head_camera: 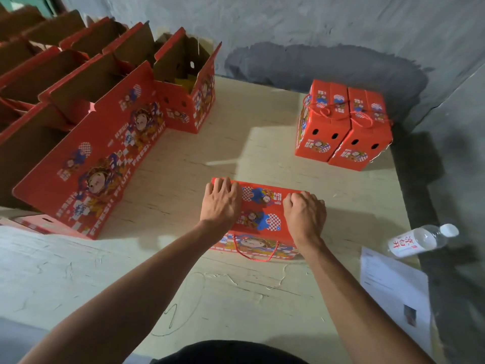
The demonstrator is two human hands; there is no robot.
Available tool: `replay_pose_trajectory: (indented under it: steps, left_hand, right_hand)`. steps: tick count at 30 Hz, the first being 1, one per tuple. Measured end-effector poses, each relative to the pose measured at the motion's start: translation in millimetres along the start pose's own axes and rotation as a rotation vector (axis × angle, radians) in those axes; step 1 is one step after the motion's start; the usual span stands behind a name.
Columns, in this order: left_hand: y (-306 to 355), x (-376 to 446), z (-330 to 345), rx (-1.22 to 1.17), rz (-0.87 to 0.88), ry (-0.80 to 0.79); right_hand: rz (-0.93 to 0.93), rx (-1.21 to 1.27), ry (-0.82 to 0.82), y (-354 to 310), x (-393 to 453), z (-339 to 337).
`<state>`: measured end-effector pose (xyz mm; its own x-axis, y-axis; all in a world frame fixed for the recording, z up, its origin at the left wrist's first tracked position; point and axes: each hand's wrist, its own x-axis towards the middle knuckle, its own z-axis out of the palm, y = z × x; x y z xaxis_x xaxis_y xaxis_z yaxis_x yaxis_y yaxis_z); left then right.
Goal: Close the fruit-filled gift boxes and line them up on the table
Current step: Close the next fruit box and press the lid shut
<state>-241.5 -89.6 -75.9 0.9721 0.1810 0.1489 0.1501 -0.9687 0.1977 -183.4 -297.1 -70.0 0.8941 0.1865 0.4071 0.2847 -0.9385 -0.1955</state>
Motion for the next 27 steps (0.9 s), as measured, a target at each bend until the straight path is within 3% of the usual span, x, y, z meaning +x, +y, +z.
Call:
replay_pose_trajectory:
  steps: [2,5,8,13,19,27]
  left_hand:
    - [-0.5,0.9,2.0,-0.049,0.024,0.009]
    - [-3.7,1.8,-0.1,-0.179,-0.047,-0.110]
    - [-2.0,2.5,1.6,-0.151,-0.042,-0.174]
    - [1.6,3.1,4.1,-0.125,-0.064,-0.070]
    - [16.4,20.6,7.5,-0.123,-0.242,0.008]
    - [22.1,37.9,11.5,-0.048,-0.311,-0.013]
  right_hand:
    - [-0.021,-0.018,-0.016,0.0,-1.9,1.4]
    - [0.020,0.017,0.004,3.3,-3.6,3.0]
    - [0.051,0.060,-0.085,4.5,-2.5,3.4]
    - [0.025,0.052,-0.287,5.5,1.2,3.8]
    - [0.012,-0.165,-0.217,-5.5,9.8,6.1]
    - [0.083,-0.071,-0.210,-1.0,38.2,22.5]
